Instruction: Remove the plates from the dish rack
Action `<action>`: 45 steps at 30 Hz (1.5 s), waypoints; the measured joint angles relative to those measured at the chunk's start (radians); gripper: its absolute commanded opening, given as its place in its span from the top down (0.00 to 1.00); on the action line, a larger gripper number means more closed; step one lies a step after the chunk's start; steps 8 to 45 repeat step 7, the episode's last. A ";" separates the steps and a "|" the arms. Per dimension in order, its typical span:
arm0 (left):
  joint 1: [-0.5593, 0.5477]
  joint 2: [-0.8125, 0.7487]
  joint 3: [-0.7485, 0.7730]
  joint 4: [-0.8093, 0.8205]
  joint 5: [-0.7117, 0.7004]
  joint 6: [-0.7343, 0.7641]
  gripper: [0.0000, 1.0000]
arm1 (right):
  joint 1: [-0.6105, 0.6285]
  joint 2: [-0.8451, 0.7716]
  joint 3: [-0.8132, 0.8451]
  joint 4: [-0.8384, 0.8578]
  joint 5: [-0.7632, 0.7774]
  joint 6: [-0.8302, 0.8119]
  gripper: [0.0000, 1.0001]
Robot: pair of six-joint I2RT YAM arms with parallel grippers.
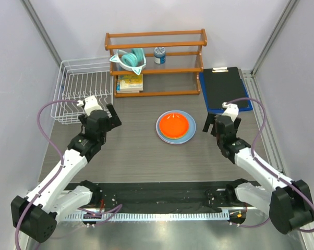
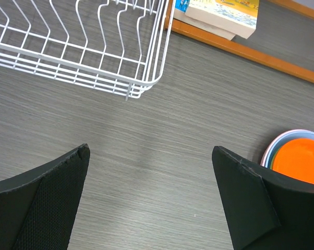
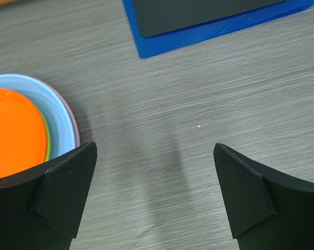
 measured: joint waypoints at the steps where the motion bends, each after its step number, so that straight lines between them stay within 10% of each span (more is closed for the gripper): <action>1: 0.000 0.000 0.000 0.002 -0.001 0.000 0.00 | 0.000 -0.021 -0.019 0.020 0.014 -0.005 0.00; 45: 0.000 -0.020 -0.017 0.043 -0.007 0.024 0.01 | 0.000 -0.074 -0.117 0.156 0.098 -0.040 0.00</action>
